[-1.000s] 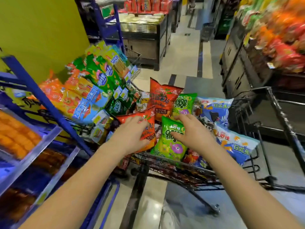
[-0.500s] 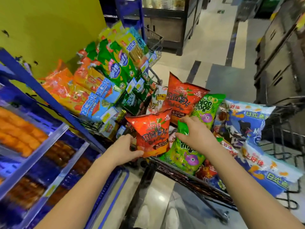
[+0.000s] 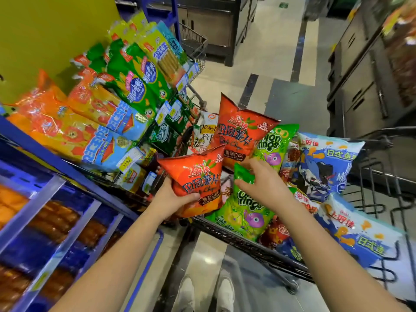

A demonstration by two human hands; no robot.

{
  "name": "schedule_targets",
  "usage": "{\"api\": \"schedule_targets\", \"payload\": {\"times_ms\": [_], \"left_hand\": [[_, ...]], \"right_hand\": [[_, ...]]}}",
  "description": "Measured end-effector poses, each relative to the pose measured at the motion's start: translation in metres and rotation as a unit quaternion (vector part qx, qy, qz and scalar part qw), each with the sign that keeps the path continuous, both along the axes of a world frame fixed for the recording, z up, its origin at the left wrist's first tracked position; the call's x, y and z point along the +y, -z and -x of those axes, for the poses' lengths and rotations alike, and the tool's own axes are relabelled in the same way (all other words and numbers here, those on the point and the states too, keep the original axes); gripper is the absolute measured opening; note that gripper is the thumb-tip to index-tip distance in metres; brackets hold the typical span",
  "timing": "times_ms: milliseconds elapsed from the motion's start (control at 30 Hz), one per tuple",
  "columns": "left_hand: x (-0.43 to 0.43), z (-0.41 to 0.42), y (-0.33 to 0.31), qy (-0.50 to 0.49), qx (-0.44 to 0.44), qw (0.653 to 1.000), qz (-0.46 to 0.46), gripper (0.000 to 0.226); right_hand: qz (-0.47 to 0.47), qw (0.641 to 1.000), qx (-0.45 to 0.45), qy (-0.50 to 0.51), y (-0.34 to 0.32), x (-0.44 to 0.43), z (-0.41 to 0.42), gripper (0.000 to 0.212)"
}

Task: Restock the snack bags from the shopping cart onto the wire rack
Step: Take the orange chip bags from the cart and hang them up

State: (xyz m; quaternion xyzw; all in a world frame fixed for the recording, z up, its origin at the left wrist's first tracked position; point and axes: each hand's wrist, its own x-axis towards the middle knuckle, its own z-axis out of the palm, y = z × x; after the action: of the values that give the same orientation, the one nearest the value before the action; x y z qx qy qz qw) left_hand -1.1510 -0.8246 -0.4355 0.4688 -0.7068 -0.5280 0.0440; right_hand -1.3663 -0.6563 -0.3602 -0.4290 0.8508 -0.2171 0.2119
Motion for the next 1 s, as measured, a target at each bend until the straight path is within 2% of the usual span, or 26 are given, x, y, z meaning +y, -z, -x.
{"api": "schedule_targets", "payload": {"times_ms": [167, 333, 433, 500, 600, 767, 900, 1000], "left_hand": [[-0.007, -0.005, -0.006, -0.003, 0.018, 1.0, -0.006, 0.117], [-0.014, -0.003, -0.027, -0.031, 0.046, 0.998, -0.002, 0.092], [-0.022, -0.002, -0.037, -0.064, 0.073, 0.995, 0.001, 0.08], [-0.028, -0.003, -0.043, -0.078, 0.092, 0.993, -0.006, 0.085], [-0.04, -0.006, -0.05, -0.088, 0.109, 0.99, -0.001, 0.101], [-0.053, -0.005, -0.06, -0.095, 0.134, 0.986, -0.014, 0.09], [-0.058, -0.006, -0.064, -0.102, 0.148, 0.983, -0.027, 0.086], [-0.06, -0.009, -0.066, -0.111, 0.155, 0.981, -0.027, 0.085]], "right_hand": [[0.0, 1.0, 0.01, 0.002, -0.001, -0.003, 0.008, 0.057], [0.023, 0.997, -0.041, 0.058, -0.003, -0.009, 0.026, 0.061], [0.055, 0.986, -0.088, 0.13, -0.003, -0.015, 0.038, 0.081], [0.069, 0.982, -0.094, 0.149, -0.002, -0.024, 0.045, 0.093], [0.089, 0.978, -0.119, 0.148, 0.005, -0.041, 0.051, 0.092], [0.123, 0.961, -0.179, 0.169, 0.017, -0.066, 0.06, 0.097], [0.135, 0.957, -0.194, 0.168, 0.029, -0.08, 0.062, 0.108], [0.145, 0.954, -0.197, 0.171, 0.034, -0.084, 0.061, 0.104]]}}
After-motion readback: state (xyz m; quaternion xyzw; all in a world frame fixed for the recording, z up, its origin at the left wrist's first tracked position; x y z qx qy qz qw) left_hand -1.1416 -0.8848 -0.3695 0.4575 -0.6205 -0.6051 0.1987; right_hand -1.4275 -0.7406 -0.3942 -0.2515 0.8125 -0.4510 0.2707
